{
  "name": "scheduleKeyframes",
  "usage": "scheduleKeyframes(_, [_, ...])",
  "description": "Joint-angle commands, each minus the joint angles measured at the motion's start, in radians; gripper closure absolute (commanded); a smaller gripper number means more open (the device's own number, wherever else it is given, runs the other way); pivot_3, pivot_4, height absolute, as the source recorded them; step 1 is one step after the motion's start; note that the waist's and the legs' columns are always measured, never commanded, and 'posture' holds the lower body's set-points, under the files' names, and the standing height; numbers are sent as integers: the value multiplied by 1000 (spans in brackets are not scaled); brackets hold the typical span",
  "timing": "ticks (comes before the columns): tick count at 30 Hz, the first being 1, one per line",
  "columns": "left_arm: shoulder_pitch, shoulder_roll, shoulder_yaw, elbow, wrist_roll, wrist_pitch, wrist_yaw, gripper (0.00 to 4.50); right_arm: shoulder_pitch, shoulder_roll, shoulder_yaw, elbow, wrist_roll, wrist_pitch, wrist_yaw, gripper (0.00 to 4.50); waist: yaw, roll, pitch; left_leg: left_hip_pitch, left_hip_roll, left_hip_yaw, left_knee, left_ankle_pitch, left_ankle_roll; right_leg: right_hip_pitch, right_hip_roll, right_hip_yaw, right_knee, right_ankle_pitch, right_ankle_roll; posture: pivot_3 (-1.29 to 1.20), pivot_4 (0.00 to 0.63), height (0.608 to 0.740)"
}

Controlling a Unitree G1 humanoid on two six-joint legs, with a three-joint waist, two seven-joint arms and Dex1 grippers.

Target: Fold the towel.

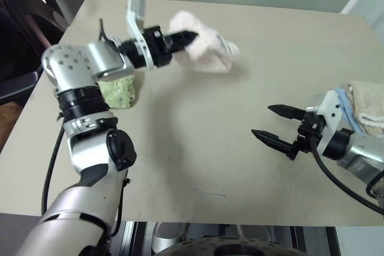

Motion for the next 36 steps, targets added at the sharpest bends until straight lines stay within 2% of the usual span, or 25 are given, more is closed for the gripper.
scheduleKeyframes(1, [-70, 65, 61, 23, 39, -190, 15, 4484, -38, -1, 19, 14, -16, -30, 33, 0, -2, 0, 0, 0, 0, 0, -1, 0, 0, 0, 0, 0, 0, 0, -1, 0, 150, 733])
scheduleKeyframes(7, [-76, 150, 105, 60, 109, -424, 63, 4484, -66, 5, 48, 38, -29, -39, 54, 0, -6, 0, 0, 0, 0, 0, -5, 0, 0, -3, 0, 0, 0, -1, -3, 0, 150, 733])
scheduleKeyframes(10, [-43, 162, 123, 39, 110, -461, 88, 4484, -69, -2, 48, 48, -29, -41, 68, 0, -5, 0, 0, -2, 0, 0, -7, 0, 0, -4, 0, -1, 0, -1, -3, 0, 150, 733])
scheduleKeyframes(12, [48, 161, 145, -14, 119, -491, 108, 4484, -82, -12, 49, 69, -34, -45, 88, 0, -6, 1, 0, -2, 0, 0, -8, 0, 0, -4, -1, -1, -1, -1, -4, 0, 150, 733])
scheduleKeyframes(19, [286, 104, 246, -202, 109, -598, 262, 4484, -111, -27, 60, 108, -59, -53, 137, 0, -13, -1, 0, -2, 1, 0, -11, 0, -2, -6, -1, -4, -2, 1, -7, 0, 150, 733])
scheduleKeyframes(23, [392, 61, 297, -306, 35, -571, 335, 4484, -116, -23, 59, 112, -62, -48, 150, 0, -14, -1, 0, -1, 1, 0, -10, 0, -2, -6, -1, -4, -1, 2, -8, 0, 150, 733])
scheduleKeyframes(36, [571, -69, 224, -504, -112, -546, 475, 4484, -124, -17, 71, 112, -95, -53, 158, 0, -14, -1, 1, 2, 2, -1, -9, 8, -7, -3, 0, -5, 1, 7, -17, 0, 150, 733])
